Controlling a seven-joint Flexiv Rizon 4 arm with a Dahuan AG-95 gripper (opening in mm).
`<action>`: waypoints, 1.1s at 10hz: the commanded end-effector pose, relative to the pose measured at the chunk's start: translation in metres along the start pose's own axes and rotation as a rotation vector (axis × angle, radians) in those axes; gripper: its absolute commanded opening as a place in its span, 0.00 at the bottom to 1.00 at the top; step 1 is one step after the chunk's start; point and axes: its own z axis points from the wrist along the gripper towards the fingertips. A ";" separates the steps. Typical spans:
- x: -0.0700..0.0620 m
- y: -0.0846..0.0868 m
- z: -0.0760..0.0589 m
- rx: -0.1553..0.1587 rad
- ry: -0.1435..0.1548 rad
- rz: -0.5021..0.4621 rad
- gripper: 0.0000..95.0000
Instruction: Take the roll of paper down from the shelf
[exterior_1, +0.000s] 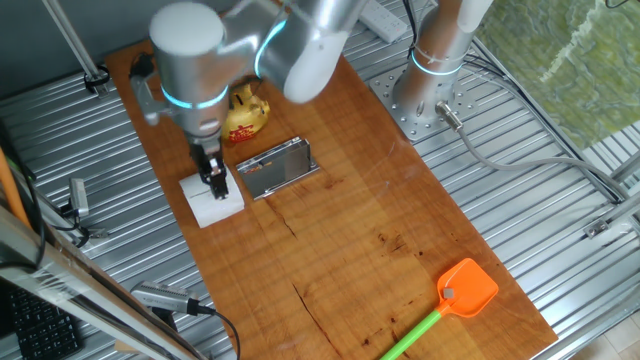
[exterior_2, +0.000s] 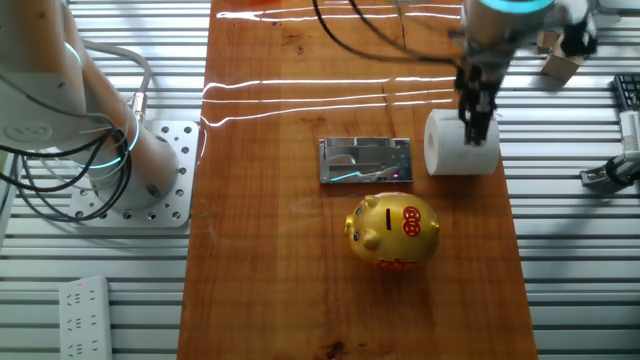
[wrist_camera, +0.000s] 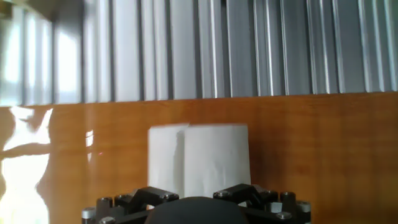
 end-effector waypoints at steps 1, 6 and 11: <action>0.020 0.006 -0.024 0.020 0.011 0.021 1.00; 0.043 0.009 -0.034 0.023 0.040 0.001 0.80; 0.043 0.008 -0.033 0.009 0.075 -0.016 0.80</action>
